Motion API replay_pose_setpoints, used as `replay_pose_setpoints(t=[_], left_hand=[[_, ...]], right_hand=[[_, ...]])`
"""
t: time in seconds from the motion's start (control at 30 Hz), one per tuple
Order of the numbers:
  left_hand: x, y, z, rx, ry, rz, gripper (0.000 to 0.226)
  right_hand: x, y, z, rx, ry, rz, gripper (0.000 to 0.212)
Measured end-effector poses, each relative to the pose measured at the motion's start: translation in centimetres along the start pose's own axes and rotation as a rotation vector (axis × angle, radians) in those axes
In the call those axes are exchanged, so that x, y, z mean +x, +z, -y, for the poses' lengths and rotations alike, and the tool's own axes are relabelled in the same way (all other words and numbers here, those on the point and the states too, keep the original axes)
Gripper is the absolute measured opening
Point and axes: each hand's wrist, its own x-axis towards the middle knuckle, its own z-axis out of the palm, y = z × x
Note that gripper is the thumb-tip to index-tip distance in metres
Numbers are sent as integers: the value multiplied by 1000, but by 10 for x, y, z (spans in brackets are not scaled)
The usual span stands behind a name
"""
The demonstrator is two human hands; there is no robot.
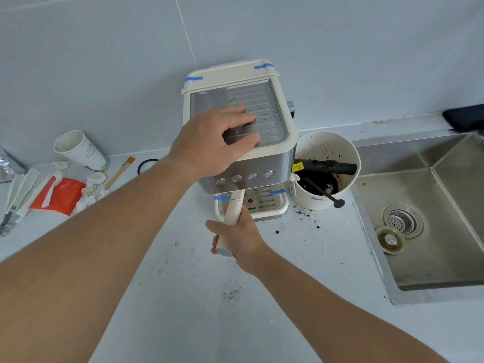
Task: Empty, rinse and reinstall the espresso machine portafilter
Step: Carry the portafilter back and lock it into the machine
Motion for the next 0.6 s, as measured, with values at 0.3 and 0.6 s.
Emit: replay_pose_setpoints(t=[0.3, 0.6], left_hand=[[3, 3, 2, 18, -6, -10, 46], [5, 8, -1, 57, -8, -18, 49]], right_hand=[[-8, -48, 32, -287, 112, 171, 47], [-9, -56, 41, -311, 164, 213, 55]])
